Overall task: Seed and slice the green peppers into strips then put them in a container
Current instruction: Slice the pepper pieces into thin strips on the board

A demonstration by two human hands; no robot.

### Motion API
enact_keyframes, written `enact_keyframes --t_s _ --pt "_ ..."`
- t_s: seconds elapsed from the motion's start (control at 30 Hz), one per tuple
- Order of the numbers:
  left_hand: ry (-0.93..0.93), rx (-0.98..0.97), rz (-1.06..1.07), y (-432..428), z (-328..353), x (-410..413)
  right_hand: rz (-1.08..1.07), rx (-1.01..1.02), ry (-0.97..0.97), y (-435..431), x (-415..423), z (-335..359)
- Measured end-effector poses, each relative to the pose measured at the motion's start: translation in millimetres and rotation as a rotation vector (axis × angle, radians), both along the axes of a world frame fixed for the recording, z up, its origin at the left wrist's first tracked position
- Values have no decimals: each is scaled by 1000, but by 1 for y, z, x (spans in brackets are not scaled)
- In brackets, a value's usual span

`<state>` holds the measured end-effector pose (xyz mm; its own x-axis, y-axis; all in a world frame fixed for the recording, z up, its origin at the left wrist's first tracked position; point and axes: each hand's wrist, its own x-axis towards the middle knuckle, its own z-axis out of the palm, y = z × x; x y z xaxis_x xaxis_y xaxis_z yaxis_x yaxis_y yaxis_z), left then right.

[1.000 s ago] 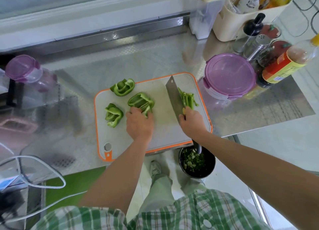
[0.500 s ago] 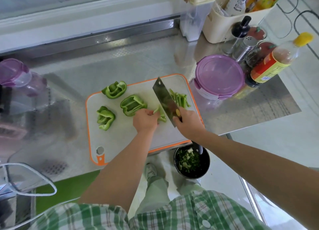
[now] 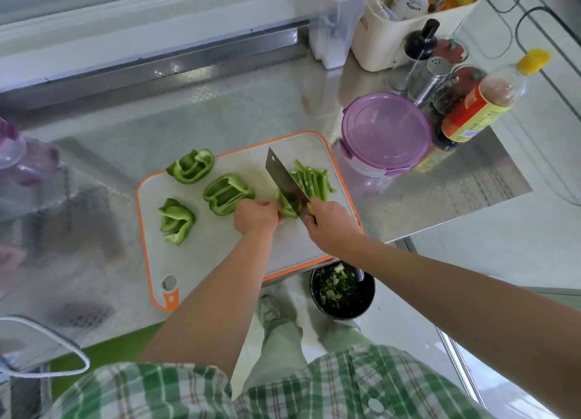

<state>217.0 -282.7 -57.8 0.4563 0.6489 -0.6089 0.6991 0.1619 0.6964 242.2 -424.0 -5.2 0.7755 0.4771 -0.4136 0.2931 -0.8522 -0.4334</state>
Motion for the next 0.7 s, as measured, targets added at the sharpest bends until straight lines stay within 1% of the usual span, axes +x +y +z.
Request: enact_keyframes --t_s 0.13,0.4,0.5,0.6,0.7 --pt "-4 19 0 1 -1 1 4 -36 5 6 -3 -2" --pt "-3 35 -49 2 2 -2 -8 -104 -46 23 -3 -13" --pt "-27 5 -39 3 -1 -7 -60 -32 -39 27 1 -15" --pt "-52 -79 14 4 -2 -12 -113 60 -37 23 4 -17" --pt "-67 -124 59 5 -1 -11 -90 129 -45 14 6 -13"
